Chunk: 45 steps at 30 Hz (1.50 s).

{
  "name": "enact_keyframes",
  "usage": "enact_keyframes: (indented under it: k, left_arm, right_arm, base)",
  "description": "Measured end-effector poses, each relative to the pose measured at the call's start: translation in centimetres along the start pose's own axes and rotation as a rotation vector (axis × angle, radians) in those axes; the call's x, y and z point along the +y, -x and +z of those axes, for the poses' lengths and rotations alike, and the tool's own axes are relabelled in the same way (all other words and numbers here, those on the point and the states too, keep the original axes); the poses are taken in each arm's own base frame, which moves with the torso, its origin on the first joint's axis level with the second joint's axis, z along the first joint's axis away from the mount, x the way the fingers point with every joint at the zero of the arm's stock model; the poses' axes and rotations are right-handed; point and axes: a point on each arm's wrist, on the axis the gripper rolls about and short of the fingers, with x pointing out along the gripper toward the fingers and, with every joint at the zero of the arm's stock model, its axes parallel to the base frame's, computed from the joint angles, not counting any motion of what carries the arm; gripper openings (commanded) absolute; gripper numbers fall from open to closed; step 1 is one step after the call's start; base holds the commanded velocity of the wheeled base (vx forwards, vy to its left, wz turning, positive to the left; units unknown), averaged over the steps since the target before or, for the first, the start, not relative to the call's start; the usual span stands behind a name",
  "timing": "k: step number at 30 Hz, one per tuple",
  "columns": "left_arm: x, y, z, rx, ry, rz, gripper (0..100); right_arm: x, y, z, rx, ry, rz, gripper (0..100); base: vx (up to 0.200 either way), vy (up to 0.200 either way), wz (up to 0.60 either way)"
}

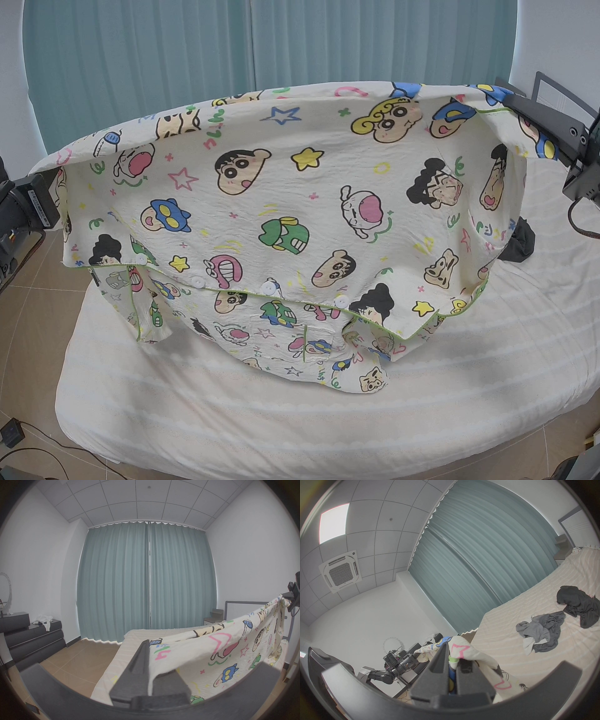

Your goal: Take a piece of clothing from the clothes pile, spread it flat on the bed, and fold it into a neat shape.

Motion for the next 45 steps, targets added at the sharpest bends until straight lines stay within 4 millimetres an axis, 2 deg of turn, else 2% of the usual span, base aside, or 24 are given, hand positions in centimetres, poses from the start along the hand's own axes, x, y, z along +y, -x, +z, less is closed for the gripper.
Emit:
enact_keyframes:
  k: [11,23,37,45]
  left_arm:
    - [0.1,1.2,-0.4,0.004,-0.001,-0.029,0]
    - [0.4,2.2,0.4,-0.034,0.004,-0.031,0]
    - [1.0,4.7,1.6,-0.095,0.012,-0.032,0]
    - [1.1,6.1,-0.8,0.089,-0.025,-0.073,0]
  right_arm:
    - [0.6,0.7,0.0,0.0,0.004,0.03,0]
    - [1.8,3.0,0.5,-0.026,0.011,0.082,0]
    - [3.0,5.4,1.4,-0.072,0.019,0.129,0]
    - [2.5,5.2,0.7,-0.036,0.009,0.095,0]
  base:
    - [-0.2,0.0,0.0]
    - [-0.2,0.0,0.0]
    - [0.0,0.0,0.0]
    - [0.0,0.0,0.0]
